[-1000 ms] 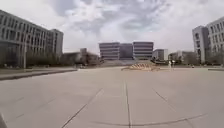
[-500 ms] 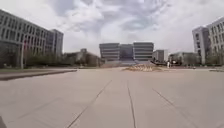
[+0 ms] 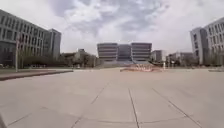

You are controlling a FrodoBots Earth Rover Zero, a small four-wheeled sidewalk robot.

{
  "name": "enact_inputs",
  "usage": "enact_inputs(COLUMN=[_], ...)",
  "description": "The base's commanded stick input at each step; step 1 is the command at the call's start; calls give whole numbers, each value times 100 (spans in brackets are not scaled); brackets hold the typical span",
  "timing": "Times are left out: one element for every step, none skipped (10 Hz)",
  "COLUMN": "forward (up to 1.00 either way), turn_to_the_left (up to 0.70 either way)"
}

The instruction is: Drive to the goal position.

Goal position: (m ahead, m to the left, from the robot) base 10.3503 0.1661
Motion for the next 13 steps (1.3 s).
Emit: enact_inputs(forward=[70,70,70,70,70,70,70,70,70,70,70,70,70], turn_to_the_left=[0,0,0,0,0,0,0,0,0,0,0,0,0])
